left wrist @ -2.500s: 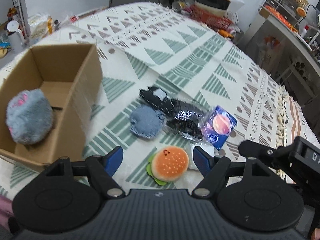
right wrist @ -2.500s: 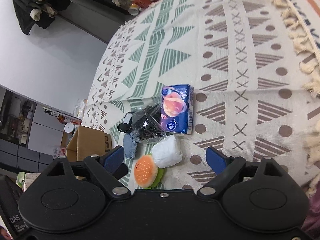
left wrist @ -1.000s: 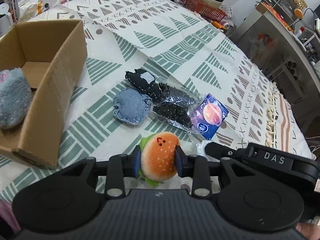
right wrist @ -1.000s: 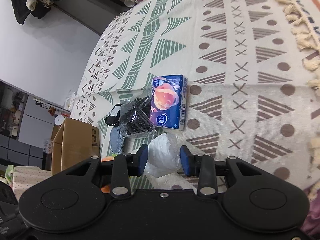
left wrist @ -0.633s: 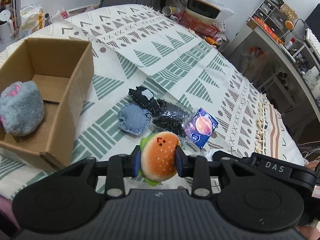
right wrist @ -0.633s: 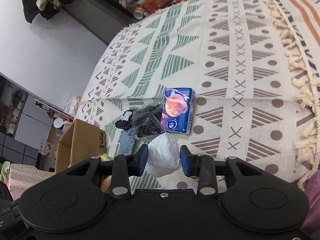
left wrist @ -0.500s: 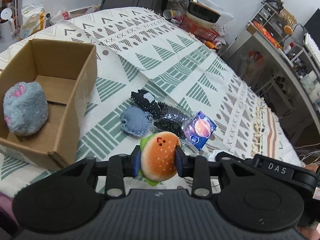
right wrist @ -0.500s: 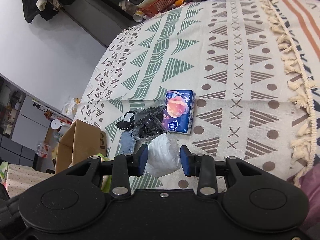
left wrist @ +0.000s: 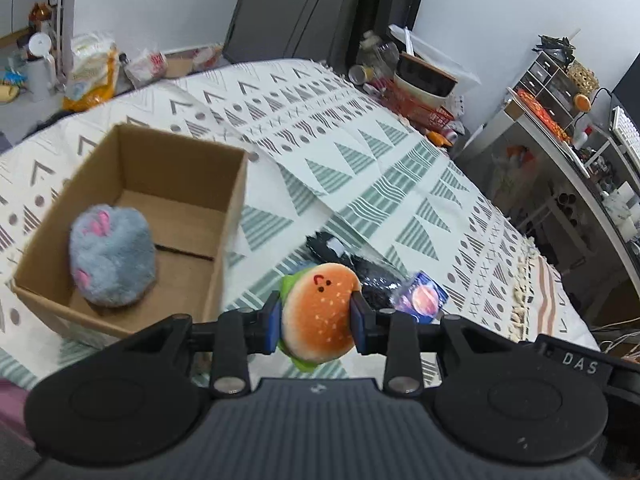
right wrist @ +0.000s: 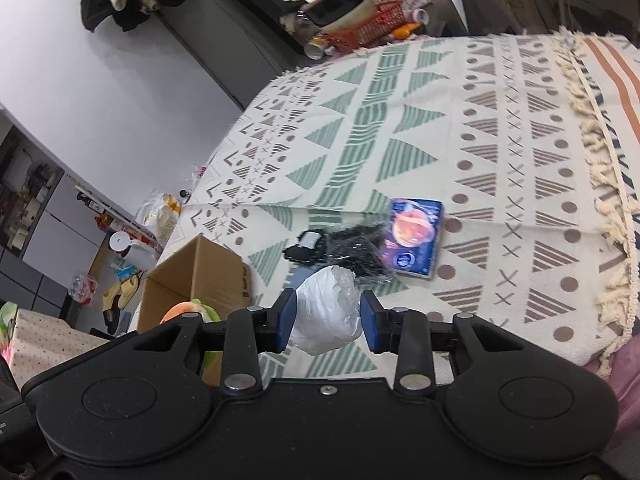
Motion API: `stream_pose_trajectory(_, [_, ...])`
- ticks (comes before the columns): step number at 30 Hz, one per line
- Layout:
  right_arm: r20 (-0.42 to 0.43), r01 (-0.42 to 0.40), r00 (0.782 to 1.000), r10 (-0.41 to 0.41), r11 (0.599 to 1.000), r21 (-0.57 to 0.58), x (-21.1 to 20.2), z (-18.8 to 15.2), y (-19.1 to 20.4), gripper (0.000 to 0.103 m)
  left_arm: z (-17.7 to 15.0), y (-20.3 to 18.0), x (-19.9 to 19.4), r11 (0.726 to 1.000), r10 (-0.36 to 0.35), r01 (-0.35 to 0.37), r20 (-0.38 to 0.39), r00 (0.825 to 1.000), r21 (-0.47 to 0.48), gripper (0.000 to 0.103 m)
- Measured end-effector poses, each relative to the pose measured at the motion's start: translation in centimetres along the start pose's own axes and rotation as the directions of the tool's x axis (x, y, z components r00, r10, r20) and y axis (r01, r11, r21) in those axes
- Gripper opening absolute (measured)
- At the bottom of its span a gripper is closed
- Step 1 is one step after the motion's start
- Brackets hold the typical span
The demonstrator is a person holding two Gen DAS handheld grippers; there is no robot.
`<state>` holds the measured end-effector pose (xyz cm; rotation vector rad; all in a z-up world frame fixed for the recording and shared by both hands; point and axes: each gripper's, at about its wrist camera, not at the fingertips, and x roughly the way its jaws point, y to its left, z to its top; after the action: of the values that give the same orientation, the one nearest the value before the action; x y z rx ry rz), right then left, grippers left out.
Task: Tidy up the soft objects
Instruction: 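Carry the burger plush and white item toward the box with both grippers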
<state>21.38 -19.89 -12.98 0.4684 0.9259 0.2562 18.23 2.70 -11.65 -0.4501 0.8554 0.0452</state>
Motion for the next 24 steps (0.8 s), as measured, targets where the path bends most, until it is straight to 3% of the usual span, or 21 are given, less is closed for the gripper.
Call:
stream_pose_trajectory(9, [0.022,-0.042,0.999,0.043,0.998,-0.056,0.2,0.0,3.3,0.034,1.0,1.8,-1.2,1.000,0.012,-0.011,0.028,1.000,-0.023,0.033])
stream_pose_trajectory(17, [0.018,-0.092,0.995,0.094,0.992,-0.087,0.9,0.0,6.3,0.034,2.0,3.9,-1.8,0.995,0.062,-0.056,0.070,0.996,-0.083,0.033])
stream_pose_trajectory(24, [-0.014,-0.121,0.993,0.120,0.987,-0.107,3.0,-0.2,8.7,0.034,2.3,6.2,-1.3,0.984,0.117,-0.108,0.062,0.991,-0.139,0.033])
